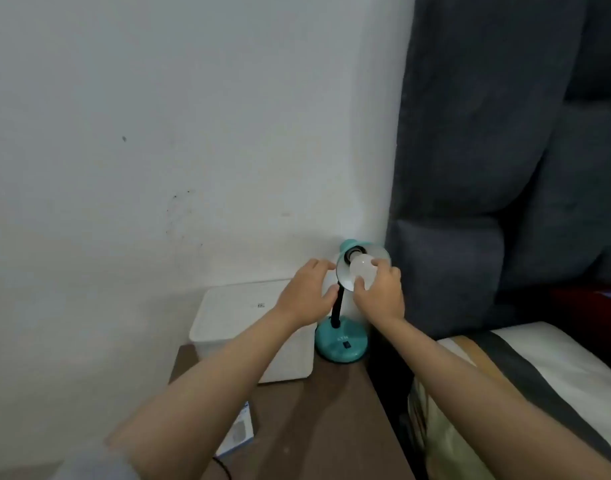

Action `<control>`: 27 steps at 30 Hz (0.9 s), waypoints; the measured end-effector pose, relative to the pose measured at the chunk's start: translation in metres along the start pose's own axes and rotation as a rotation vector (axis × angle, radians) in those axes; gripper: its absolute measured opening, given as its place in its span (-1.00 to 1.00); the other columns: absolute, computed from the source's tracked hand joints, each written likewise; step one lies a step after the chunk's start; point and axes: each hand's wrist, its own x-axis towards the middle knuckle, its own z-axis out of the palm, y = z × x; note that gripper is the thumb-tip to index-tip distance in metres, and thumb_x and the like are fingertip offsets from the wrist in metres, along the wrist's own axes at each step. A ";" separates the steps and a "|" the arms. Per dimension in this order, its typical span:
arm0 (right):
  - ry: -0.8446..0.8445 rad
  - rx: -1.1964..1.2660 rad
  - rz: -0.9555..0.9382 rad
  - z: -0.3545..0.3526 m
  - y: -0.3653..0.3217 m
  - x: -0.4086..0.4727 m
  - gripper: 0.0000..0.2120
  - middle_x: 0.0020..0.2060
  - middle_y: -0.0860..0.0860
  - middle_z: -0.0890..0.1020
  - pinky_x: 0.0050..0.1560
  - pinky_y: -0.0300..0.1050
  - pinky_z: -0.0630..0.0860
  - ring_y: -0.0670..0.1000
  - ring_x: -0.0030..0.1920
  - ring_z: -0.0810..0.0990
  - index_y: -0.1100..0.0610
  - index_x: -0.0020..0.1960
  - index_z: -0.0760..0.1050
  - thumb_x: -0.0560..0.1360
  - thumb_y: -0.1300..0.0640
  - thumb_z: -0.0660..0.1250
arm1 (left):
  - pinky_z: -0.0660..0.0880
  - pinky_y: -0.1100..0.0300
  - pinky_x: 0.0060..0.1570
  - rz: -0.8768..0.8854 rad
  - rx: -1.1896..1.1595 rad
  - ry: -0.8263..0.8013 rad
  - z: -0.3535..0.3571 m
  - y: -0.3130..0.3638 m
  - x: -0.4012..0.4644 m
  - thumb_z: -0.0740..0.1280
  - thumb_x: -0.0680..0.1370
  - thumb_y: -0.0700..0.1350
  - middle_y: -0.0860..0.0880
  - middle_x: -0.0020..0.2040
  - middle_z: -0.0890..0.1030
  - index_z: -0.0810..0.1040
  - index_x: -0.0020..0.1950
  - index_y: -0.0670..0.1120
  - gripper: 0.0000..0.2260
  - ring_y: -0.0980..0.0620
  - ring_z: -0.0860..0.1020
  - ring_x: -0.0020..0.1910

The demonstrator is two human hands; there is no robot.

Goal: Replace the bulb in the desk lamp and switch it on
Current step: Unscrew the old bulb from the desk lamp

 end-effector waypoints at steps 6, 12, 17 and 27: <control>0.033 0.075 0.004 0.011 0.010 0.017 -0.50 0.17 0.21 0.37 -0.15 -0.12 0.40 0.07 -0.19 0.42 0.11 0.38 0.25 0.49 0.09 0.33 | 0.33 0.26 0.17 0.027 -0.001 0.015 0.013 -0.003 0.037 0.25 0.51 -0.16 -0.09 0.25 0.46 0.41 0.30 -0.12 -0.65 -0.04 0.46 0.21; 0.084 0.155 -0.035 0.025 0.022 0.032 -0.51 0.14 0.21 0.44 -0.06 -0.16 0.38 0.19 0.03 0.53 0.12 0.35 0.36 0.47 0.06 0.38 | 0.47 0.03 0.13 0.059 -0.018 0.039 0.030 -0.012 0.067 0.26 0.50 -0.24 -0.09 0.19 0.51 0.48 0.24 -0.08 -0.69 -0.08 0.52 0.11; 0.158 0.246 -0.077 0.036 0.032 0.037 -0.53 0.11 0.17 0.47 0.02 -0.16 0.45 0.12 0.06 0.53 0.14 0.31 0.44 0.42 0.15 0.42 | 0.52 0.01 -0.01 0.075 -0.072 0.144 0.038 -0.020 0.076 0.25 0.45 -0.35 -0.09 0.05 0.57 0.57 0.11 -0.08 -0.70 -0.09 0.56 -0.07; 0.183 0.189 -0.175 0.044 0.035 0.038 -0.51 0.18 0.10 0.46 0.04 -0.08 0.51 0.15 0.09 0.52 0.09 0.24 0.51 0.34 0.36 0.40 | 0.53 -0.08 -0.08 0.028 -0.125 0.185 0.040 -0.025 0.079 0.27 0.41 -0.39 -0.13 -0.13 0.59 0.62 0.01 -0.05 -0.69 -0.14 0.58 -0.20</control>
